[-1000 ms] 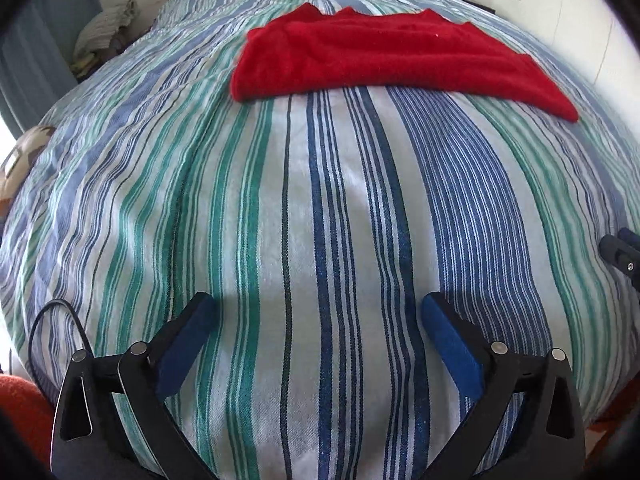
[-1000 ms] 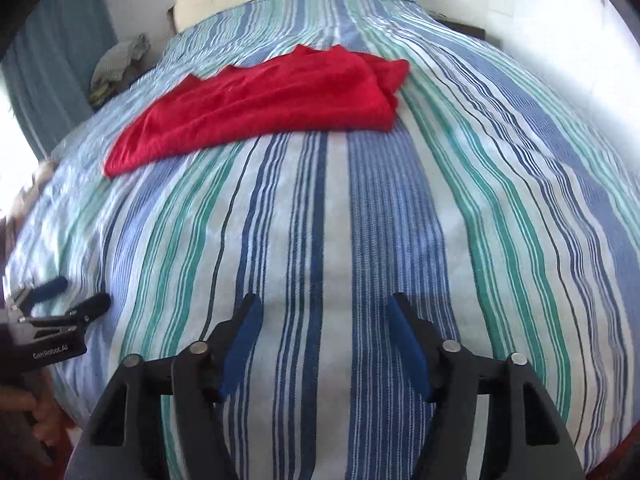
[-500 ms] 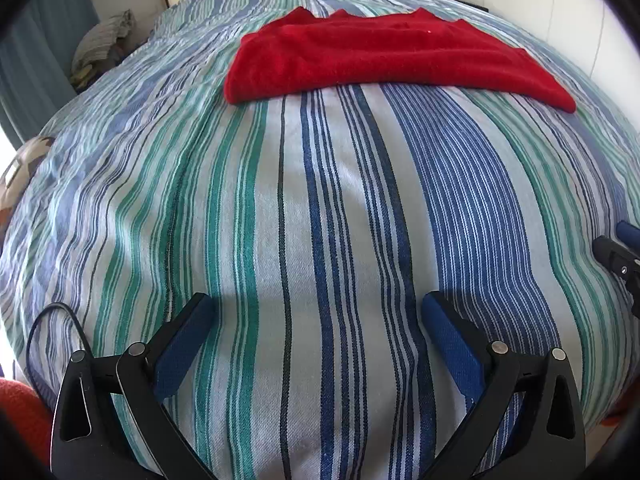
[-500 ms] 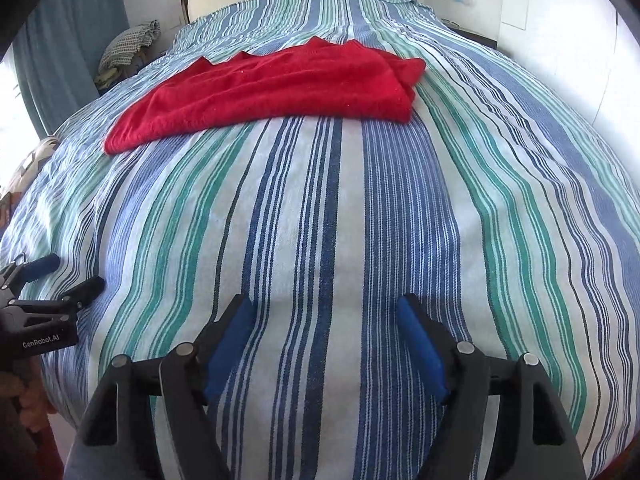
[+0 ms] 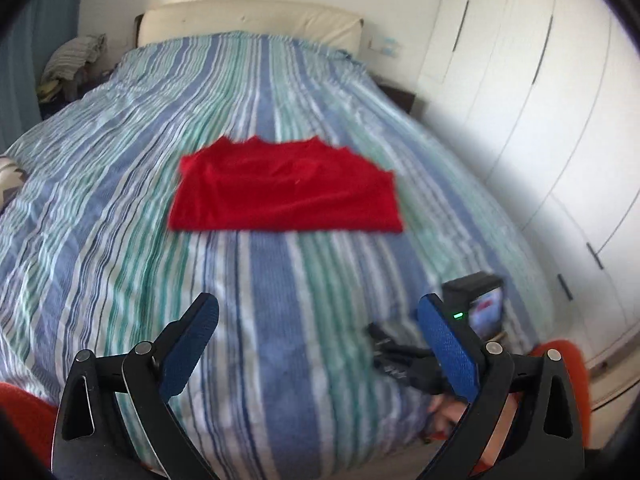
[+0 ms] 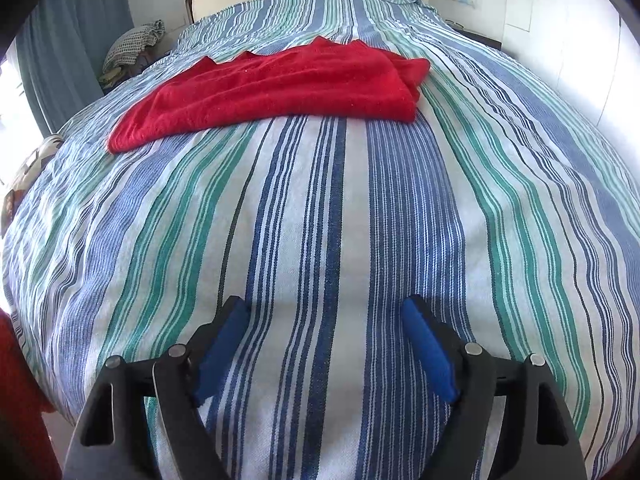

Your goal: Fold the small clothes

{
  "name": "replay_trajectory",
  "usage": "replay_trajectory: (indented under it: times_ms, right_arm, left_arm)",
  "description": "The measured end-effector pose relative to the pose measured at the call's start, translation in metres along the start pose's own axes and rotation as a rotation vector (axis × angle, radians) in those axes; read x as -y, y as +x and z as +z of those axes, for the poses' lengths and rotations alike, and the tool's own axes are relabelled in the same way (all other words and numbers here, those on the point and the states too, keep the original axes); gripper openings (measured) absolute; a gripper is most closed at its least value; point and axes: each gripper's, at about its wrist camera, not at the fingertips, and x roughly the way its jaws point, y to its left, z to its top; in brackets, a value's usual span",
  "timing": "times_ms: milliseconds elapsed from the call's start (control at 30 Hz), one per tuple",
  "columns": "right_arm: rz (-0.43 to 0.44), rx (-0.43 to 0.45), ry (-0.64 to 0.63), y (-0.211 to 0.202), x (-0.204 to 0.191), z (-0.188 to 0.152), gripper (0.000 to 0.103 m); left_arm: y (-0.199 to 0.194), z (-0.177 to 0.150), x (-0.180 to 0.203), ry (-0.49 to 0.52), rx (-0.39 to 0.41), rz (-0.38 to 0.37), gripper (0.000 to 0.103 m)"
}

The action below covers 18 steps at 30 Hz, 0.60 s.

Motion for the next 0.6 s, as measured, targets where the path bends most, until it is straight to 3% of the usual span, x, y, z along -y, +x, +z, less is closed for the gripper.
replay_trajectory:
  times_ms: [133,233,367,600]
  right_arm:
    - [0.012,-0.004,0.009,0.000,0.002,0.000,0.080]
    - [0.016,-0.009,0.010,0.000,0.002,0.001,0.080]
    - [0.018,-0.014,0.007,0.000,0.002,0.001,0.081]
    - [0.015,-0.002,0.007,0.000,0.001,-0.001,0.081]
  left_arm:
    - [-0.060,0.031,0.023,-0.043,0.120,-0.145,0.101]
    - [-0.091,0.043,0.032,-0.036,0.203,-0.167,0.102]
    - [-0.091,0.044,0.020,-0.076,0.213,-0.137,0.102]
    - [-0.032,0.016,-0.030,-0.162,0.090,0.011,0.102]
